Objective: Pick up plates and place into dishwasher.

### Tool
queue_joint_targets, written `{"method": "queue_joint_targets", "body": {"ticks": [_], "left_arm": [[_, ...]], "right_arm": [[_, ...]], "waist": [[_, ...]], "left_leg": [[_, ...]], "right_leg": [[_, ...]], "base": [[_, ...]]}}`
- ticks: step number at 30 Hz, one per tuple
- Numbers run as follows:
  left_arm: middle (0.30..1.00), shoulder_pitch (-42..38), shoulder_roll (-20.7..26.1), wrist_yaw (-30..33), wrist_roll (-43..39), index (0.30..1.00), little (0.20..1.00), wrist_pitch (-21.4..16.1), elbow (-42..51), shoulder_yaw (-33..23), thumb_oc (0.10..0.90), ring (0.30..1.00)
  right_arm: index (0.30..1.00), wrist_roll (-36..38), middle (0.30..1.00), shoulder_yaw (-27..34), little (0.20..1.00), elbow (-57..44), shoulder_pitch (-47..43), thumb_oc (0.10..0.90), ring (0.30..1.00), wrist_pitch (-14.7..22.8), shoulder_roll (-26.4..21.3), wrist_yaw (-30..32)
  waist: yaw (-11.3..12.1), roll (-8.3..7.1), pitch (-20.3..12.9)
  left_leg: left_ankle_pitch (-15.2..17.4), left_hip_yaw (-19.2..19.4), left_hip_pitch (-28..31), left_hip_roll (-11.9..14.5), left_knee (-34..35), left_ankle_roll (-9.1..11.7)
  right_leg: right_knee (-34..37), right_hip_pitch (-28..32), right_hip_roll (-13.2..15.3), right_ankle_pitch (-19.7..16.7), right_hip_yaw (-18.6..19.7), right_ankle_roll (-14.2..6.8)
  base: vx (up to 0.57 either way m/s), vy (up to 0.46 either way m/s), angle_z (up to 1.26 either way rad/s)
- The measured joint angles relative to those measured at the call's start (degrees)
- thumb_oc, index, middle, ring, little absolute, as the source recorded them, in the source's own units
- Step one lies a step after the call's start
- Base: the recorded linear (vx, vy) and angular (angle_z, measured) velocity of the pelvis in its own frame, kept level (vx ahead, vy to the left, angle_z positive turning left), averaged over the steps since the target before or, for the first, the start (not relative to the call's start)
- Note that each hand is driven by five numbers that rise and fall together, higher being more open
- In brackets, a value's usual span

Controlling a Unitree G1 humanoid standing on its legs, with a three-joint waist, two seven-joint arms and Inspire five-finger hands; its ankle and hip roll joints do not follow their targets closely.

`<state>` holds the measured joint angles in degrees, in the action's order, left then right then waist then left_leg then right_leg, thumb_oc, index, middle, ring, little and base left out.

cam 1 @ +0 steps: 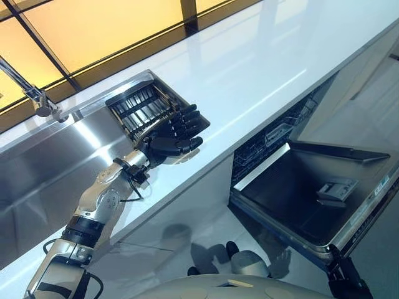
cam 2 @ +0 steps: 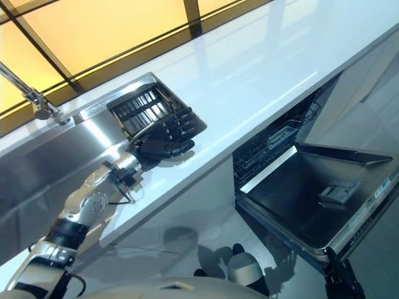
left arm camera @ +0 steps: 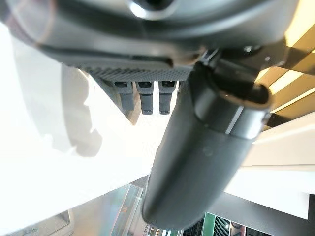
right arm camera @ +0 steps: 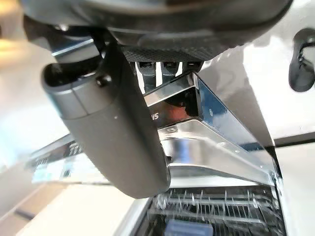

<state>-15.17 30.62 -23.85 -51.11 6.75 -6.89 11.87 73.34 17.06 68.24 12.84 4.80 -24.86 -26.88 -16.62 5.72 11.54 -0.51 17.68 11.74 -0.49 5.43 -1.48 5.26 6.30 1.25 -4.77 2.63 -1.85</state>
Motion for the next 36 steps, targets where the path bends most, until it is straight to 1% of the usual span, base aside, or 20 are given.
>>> {"method": "queue_joint_targets", "body": {"ticks": [1, 2, 5, 6, 7, 9, 10, 11, 13, 14, 17, 18, 22, 23, 26, 29, 32, 34, 35, 36], "left_arm": [[0.900, 0.2, 0.0, 0.0, 0.0, 0.900, 0.900, 0.0, 0.2, -0.2, 0.800, 0.900], [0.900, 0.7, -0.1, 0.0, 0.0, 0.900, 0.900, 0.0, 0.8, -0.6, 0.800, 0.900], [0.900, 1.9, -0.5, 0.0, 0.0, 0.900, 0.900, 0.0, 1.4, -1.4, 0.800, 0.900], [0.900, 2.2, -0.6, 0.0, 0.1, 0.900, 0.900, 0.0, 1.4, -1.9, 0.800, 0.900], [0.900, 2.2, -0.6, 0.0, 0.1, 0.900, 0.900, 0.0, 1.4, -1.9, 0.800, 0.900], [0.900, 2.6, -0.7, -0.1, 0.1, 0.900, 0.900, -0.1, 1.4, -2.6, 0.800, 0.900], [0.900, 2.6, -0.7, -0.1, 0.1, 0.900, 0.900, -0.1, 1.4, -2.6, 0.800, 0.900], [0.900, 2.9, -0.7, -0.1, 0.1, 0.900, 0.900, -0.5, 1.5, -2.8, 0.800, 0.900], [0.900, 3.1, -0.7, -0.1, 0.1, 0.900, 0.900, -0.6, 1.4, -2.9, 0.800, 0.900], [0.900, 3.1, -0.6, -0.1, 0.1, 0.900, 0.900, -0.7, 1.5, -3.0, 0.800, 0.900], [0.900, 3.0, -0.6, -0.5, 0.1, 0.900, 0.900, -0.9, 1.5, -3.1, 0.800, 0.900], [0.900, 2.9, -0.6, -0.6, 0.1, 0.900, 0.900, -1.0, 1.5, -3.0, 0.800, 0.900], [0.900, 2.5, -0.6, -1.2, 0.1, 0.900, 0.900, -1.0, 1.6, -2.5, 0.800, 0.900], [0.900, 2.3, -0.6, -1.7, 0.1, 0.900, 0.900, -1.0, 1.6, -2.0, 0.800, 0.900], [0.900, 2.0, -0.6, -1.7, 0.1, 0.900, 0.900, -1.1, 1.6, -1.5, 0.800, 0.900], [0.900, 1.6, -0.6, -1.7, 0.1, 0.900, 0.900, -1.2, 1.6, -0.8, 0.800, 0.900], [0.900, 0.9, -0.6, -1.8, 0.1, 0.900, 0.900, -1.2, 1.6, 0.4, 0.800, 0.900], [0.900, 0.4, -0.7, -1.9, 0.1, 0.900, 0.900, -1.2, 1.6, 2.0, 0.800, 0.900], [0.900, 0.4, -0.9, -2.1, 0.1, 0.900, 0.900, -1.2, 1.6, 2.7, 0.800, 0.900], [0.900, 0.4, -1.0, -2.2, 0.1, 0.900, 0.900, -1.2, 1.6, 3.1, 0.800, 0.900]], "right_arm": [[0.900, 0.5, 0.900, -0.6, 0.900, -1.5, 0.7, 0.800, 0.900, 0.5, 0.1, -0.2], [0.900, 1.6, 0.900, -2.4, 0.900, -5.1, 2.6, 0.800, 0.900, 1.8, 0.3, -0.2], [0.900, 2.0, 0.900, -3.6, 0.900, -11.8, 6.0, 0.800, 0.900, 2.0, 0.3, -0.8], [0.900, 2.0, 0.900, -3.9, 0.900, -14.0, 6.7, 0.800, 0.900, 1.7, 0.2, -0.9], [0.900, 2.0, 0.900, -3.9, 0.900, -14.0, 6.7, 0.800, 0.900, 1.7, 0.2, -0.9], [0.900, 1.2, 0.900, -4.1, 0.900, -17.5, 7.4, 0.800, 0.900, 0.6, -0.5, -1.3], [0.900, 1.2, 0.900, -4.1, 0.900, -17.5, 7.4, 0.800, 0.900, 0.6, -0.5, -1.3], [0.900, -0.6, 0.900, -4.3, 0.900, -19.6, 8.2, 0.800, 0.900, -0.8, -1.9, -1.3], [0.900, -2.5, 0.900, -4.6, 0.900, -20.9, 8.2, 0.800, 0.900, -2.5, -3.3, -1.3], [0.900, -3.8, 0.900, -5.0, 0.900, -21.8, 8.2, 0.800, 0.900, -3.6, -4.1, -1.3], [0.900, -5.1, 0.900, -6.8, 0.900, -24.4, 8.1, 0.800, 0.900, -4.9, -4.9, -1.3], [0.900, -6.0, 0.900, -7.1, 0.900, -25.9, 8.0, 0.800, 0.900, -5.6, -5.1, -1.3], [0.900, -7.1, 0.900, -8.8, 0.900, -29.1, 6.8, 0.800, 0.900, -6.0, -5.5, -1.3], [0.900, -7.2, 0.900, -9.3, 0.900, -30.0, 6.2, 0.800, 0.900, -6.0, -5.5, -1.3], [0.900, -8.3, 0.900, -10.0, 0.900, -30.0, 2.5, 0.800, 0.900, -6.1, -5.5, -1.3], [0.900, -8.2, 0.900, -11.8, 0.900, -30.3, -3.4, 0.800, 0.900, -5.9, -5.4, -1.9], [0.900, -8.0, 0.900, -13.7, 0.900, -30.7, -11.2, 0.800, 0.900, -5.6, -5.1, -4.5], [0.900, -7.6, 0.900, -15.5, 0.900, -31.4, -16.4, 0.800, 0.900, -5.6, -4.1, -5.0], [0.900, -7.5, 0.900, -15.8, 0.900, -31.7, -18.8, 0.800, 0.900, -5.6, -3.1, -5.1], [0.900, -7.5, 0.900, -15.9, 0.900, -31.7, -19.9, 0.800, 0.900, -5.6, -2.7, -5.1]], "waist": [[0.0, 0.08, 0.0], [-0.1, 0.21, 0.1], [-0.1, 0.42, 0.1], [0.0, 0.39, 0.1], [0.0, 0.39, 0.1], [0.0, 0.24, 0.1], [0.0, 0.24, 0.1], [0.0, 0.10, 0.1], [0.2, -0.44, 0.1], [0.8, -0.95, 0.0], [1.2, -2.61, 0.0], [1.3, -3.14, 0.0], [1.3, -4.37, -0.1], [1.3, -4.61, -0.1], [1.4, -4.70, -0.1], [1.8, -4.69, -0.1], [2.8, -4.51, -0.2], [3.5, -3.74, -0.5], [4.2, -3.18, -0.8], [4.6, -2.82, -1.0]], "left_leg": [[0.0, 0.0, -0.2, 0.0, 0.0, 0.0], [0.1, -0.1, -0.3, 0.0, 0.0, 0.2], [0.1, -0.4, -0.3, 0.0, 0.0, 0.2], [0.1, -0.8, -0.3, 0.0, 0.0, 0.2], [0.1, -0.8, -0.3, 0.0, 0.0, 0.2], [0.1, -1.0, -0.3, 0.0, 0.0, 0.2], [0.1, -1.0, -0.3, 0.0, 0.0, 0.2], [0.1, -1.0, -0.3, -0.1, 0.0, 0.2], [0.0, -1.3, -0.3, -0.1, 0.0, 0.2], [0.0, -1.7, -0.3, -0.1, 0.0, 0.2], [-0.1, -4.0, -0.3, -0.4, 0.0, 0.2], [-0.1, -4.1, -0.3, -0.4, 0.0, 0.2], [-0.1, -4.2, -0.3, -0.4, 0.0, 0.1], [-0.1, -4.4, -0.3, -0.4, 0.0, 0.1], [-0.1, -4.7, -0.3, -0.5, 0.0, 0.1], [-0.1, -5.4, -0.4, -0.4, 0.0, 0.1], [-0.3, -5.8, -0.5, -0.3, 0.0, 0.2], [-0.7, -6.6, -0.7, -0.3, 0.0, 0.3], [-0.8, -6.8, -0.7, -0.3, 0.0, 0.3], [-0.8, -6.9, -0.7, -0.3, 0.0, 0.3]], "right_leg": [[0.0, 0.0, 0.0, 0.0, 0.0, 0.0], [0.0, -0.1, 0.1, -0.1, -0.1, 0.1], [0.2, -0.2, 0.1, -0.1, -0.2, 0.2], [0.1, -0.2, 0.1, -0.2, -0.4, 0.2], [0.1, -0.2, 0.1, -0.2, -0.4, 0.2], [0.0, -0.4, 0.1, -0.6, -0.8, 0.2], [0.0, -0.4, 0.1, -0.6, -0.8, 0.2], [0.0, -0.5, 0.1, -0.8, -0.8, 0.2], [0.0, -0.6, 0.2, -0.9, -1.4, 0.4], [0.0, -0.8, 0.2, -1.3, -1.7, 0.4], [0.0, -0.8, 0.1, -1.5, -1.8, 0.8], [0.0, -0.9, 0.1, -1.6, -1.8, 0.9], [0.0, -1.0, 0.1, -1.7, -1.9, 0.9], [0.0, -1.0, 0.1, -1.7, -2.0, 0.9], [0.0, -1.0, 0.1, -1.8, -2.2, 1.0], [0.0, -0.9, 0.2, -1.9, -3.3, 1.1], [0.0, -0.8, 0.1, -2.0, -3.9, 1.3], [0.0, -0.6, 0.2, -2.2, -4.8, 1.5], [0.0, -0.6, 0.3, -2.1, -5.0, 1.6], [0.0, -0.5, 0.3, -2.1, -5.1, 1.6]], "base": [[0.00, 0.000, 0.00], [0.00, 0.000, 0.00], [0.00, 0.000, -0.07], [0.01, -0.002, -0.14], [0.01, -0.011, -0.18], [0.01, -0.016, -0.12], [0.01, -0.022, -0.08], [0.01, -0.025, -0.06], [0.01, -0.025, -0.13], [0.00, -0.014, -0.18], [0.00, -0.013, -0.10], [0.01, -0.006, -0.10], [0.01, -0.001, -0.07], [0.00, 0.000, 0.00], [0.00, 0.000, 0.02], [0.01, 0.009, 0.09], [0.00, 0.012, 0.10], [0.00, 0.017, 0.21], [0.00, 0.012, 0.20], [0.00, 0.010, 0.20]]}}
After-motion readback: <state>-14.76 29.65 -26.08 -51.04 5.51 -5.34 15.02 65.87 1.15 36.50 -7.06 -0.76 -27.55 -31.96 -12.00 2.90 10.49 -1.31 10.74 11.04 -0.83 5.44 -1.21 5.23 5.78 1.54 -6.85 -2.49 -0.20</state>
